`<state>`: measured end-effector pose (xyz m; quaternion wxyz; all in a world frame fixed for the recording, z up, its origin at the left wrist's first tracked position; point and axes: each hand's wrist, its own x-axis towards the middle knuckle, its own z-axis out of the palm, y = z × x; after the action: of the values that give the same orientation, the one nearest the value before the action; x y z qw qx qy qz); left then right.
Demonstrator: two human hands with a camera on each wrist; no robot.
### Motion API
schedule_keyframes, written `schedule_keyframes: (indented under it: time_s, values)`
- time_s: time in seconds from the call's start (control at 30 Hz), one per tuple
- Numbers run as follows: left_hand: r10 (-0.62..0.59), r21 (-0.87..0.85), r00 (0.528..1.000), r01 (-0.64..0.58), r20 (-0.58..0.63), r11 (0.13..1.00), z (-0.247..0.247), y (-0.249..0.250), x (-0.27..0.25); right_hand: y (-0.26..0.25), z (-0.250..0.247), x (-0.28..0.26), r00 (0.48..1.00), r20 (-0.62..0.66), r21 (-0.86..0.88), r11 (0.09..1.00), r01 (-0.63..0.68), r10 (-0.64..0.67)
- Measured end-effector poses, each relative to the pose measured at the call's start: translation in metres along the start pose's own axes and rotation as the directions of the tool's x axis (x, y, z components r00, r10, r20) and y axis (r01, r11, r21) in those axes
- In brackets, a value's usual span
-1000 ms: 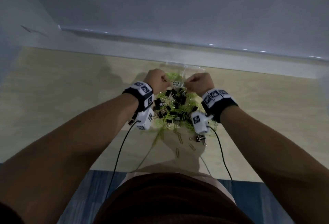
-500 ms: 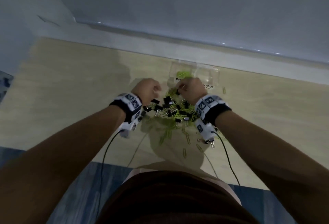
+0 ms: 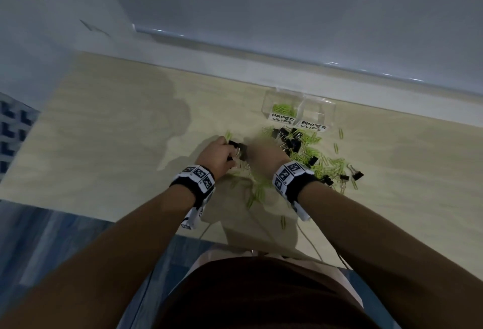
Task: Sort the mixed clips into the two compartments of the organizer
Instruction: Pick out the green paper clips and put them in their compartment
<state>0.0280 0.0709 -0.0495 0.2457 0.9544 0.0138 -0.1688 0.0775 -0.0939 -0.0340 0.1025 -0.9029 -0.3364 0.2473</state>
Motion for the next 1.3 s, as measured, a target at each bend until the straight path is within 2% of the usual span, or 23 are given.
schedule_keyframes:
  time_s: [0.17,0.23,0.33,0.4,0.47,0.53,0.63,0.77,0.87,1.0,1.1,1.17,1.23,1.3]
  values:
    - [0.034,-0.095,0.999,-0.037,-0.029,0.995,0.0,-0.003,-0.004,0.008,-0.007,-0.007,1.0,-0.007,0.075,0.997,-0.015,0.015]
    - [0.027,-0.176,0.993,-0.047,-0.115,0.983,-0.006,-0.007,-0.009,0.011,-0.015,-0.008,0.998,-0.023,0.143,0.988,-0.059,0.063]
    - [-0.058,-0.291,0.968,-0.016,-0.244,0.957,-0.021,-0.023,-0.015,0.017,-0.031,0.001,0.972,-0.12,0.264,0.95,-0.166,0.203]
    - [-0.117,-0.27,0.952,0.038,-0.282,0.962,-0.028,-0.037,-0.017,0.02,-0.04,0.009,0.948,-0.183,0.287,0.936,-0.202,0.261]
    - [-0.128,-0.175,0.95,0.08,-0.284,0.981,-0.029,-0.049,-0.019,0.021,-0.046,0.016,0.937,-0.206,0.252,0.94,-0.229,0.283]
    - [-0.086,-0.071,0.959,0.069,-0.27,0.995,-0.026,-0.051,-0.023,0.017,-0.046,0.02,0.946,-0.2,0.14,0.963,-0.232,0.257]
    - [0.001,-0.031,0.977,-0.008,-0.215,0.999,-0.016,-0.036,-0.025,0.006,-0.038,0.026,0.979,-0.16,-0.027,0.991,-0.13,0.124]
    - [-0.023,-0.067,0.992,0.015,-0.123,0.998,0.0,-0.008,-0.016,-0.01,-0.024,0.034,0.999,-0.022,-0.096,0.994,0.043,-0.045]
    - [-0.052,-0.08,0.994,0.044,-0.101,0.996,0.009,0.0,-0.01,-0.01,-0.017,0.037,0.996,0.043,-0.088,0.993,0.081,-0.077]
    - [-0.038,-0.108,0.99,0.023,-0.138,0.994,0.01,0.0,-0.011,-0.002,-0.01,0.036,0.999,0.023,-0.024,0.999,0.038,-0.038]
    - [-0.029,-0.204,0.99,0.0,-0.141,0.979,0.009,-0.005,-0.013,0.004,-0.01,0.033,0.999,0.006,0.001,0.999,0.045,-0.045]
    - [-0.071,-0.32,0.981,0.009,-0.183,0.947,0.006,-0.01,-0.016,0.006,-0.01,0.032,0.998,0.015,-0.03,0.998,0.063,-0.063]
    - [-0.145,-0.424,0.949,0.013,-0.281,0.906,0.002,-0.02,-0.019,0.007,-0.011,0.032,0.996,0.042,-0.049,0.996,0.074,-0.072]
    - [-0.221,-0.405,0.913,0.068,-0.343,0.912,-0.006,-0.034,-0.024,0.009,-0.012,0.032,0.995,0.067,-0.027,0.997,0.075,-0.073]
